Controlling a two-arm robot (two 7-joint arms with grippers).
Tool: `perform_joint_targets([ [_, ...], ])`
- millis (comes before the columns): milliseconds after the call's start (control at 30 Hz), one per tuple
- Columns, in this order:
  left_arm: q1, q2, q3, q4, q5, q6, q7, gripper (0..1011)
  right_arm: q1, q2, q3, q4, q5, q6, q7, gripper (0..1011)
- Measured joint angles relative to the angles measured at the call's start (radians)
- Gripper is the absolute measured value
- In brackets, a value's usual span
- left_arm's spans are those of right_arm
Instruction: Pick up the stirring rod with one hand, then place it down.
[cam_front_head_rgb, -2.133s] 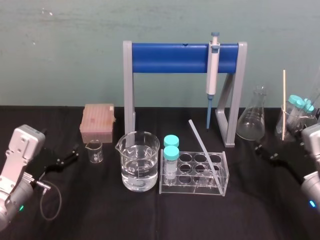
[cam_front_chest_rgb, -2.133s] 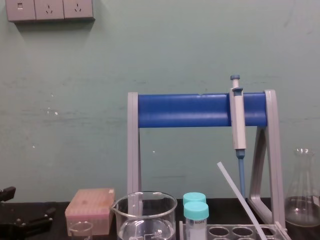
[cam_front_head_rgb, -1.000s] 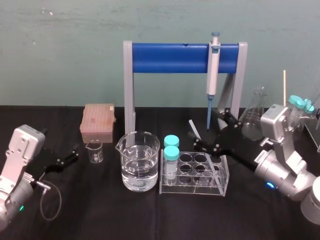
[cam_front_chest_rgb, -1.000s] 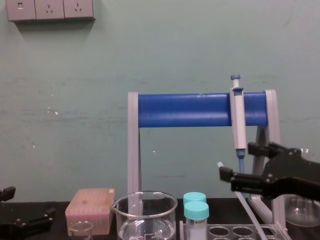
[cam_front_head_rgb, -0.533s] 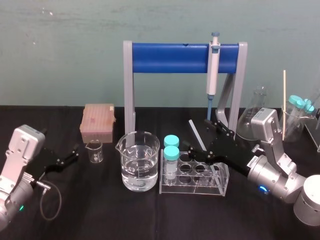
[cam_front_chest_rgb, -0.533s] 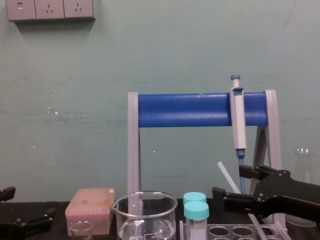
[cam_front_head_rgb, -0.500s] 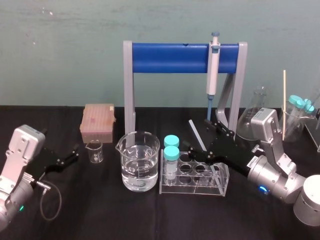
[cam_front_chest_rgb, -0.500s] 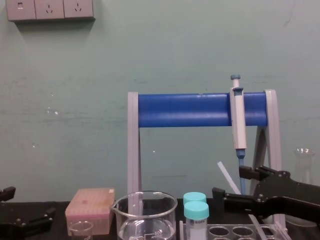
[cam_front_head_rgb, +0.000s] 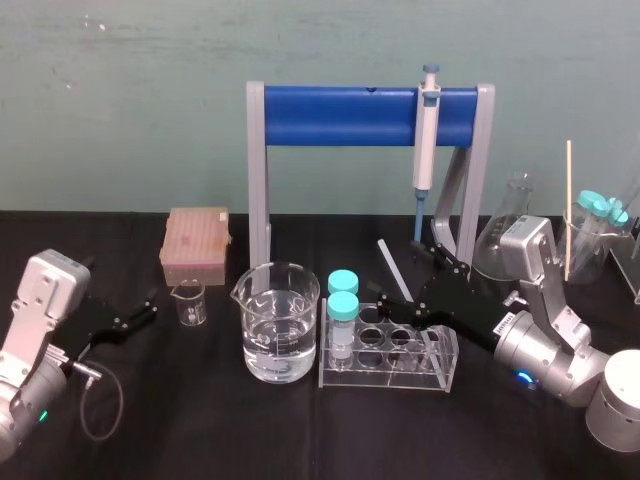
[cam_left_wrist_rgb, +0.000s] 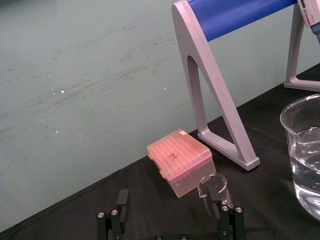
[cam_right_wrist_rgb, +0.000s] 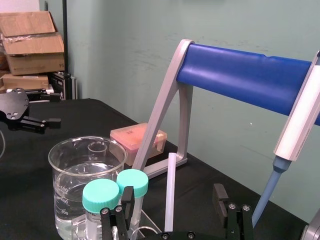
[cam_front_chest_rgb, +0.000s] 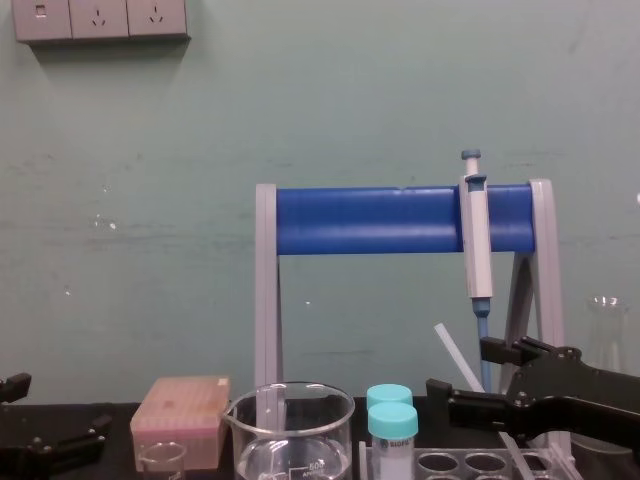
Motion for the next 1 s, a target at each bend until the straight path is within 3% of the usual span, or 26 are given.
perform_joint_targets([
  [200,0.000,0.000,0.000,0.000,0.000,0.000,0.000,1000,-0.001,0.001,-0.001,-0.001,0.000,-0.001,0.000,980],
  [400,0.000,0.000,0.000,0.000,0.000,0.000,0.000,1000,-0.001,0.002,-0.001,-0.002,0.000,-0.003,0.000,838],
  [1000,0.000,0.000,0.000,0.000,0.000,0.000,0.000,1000,-0.001,0.003,-0.002,-0.004,0.000,-0.005,0.000,255],
])
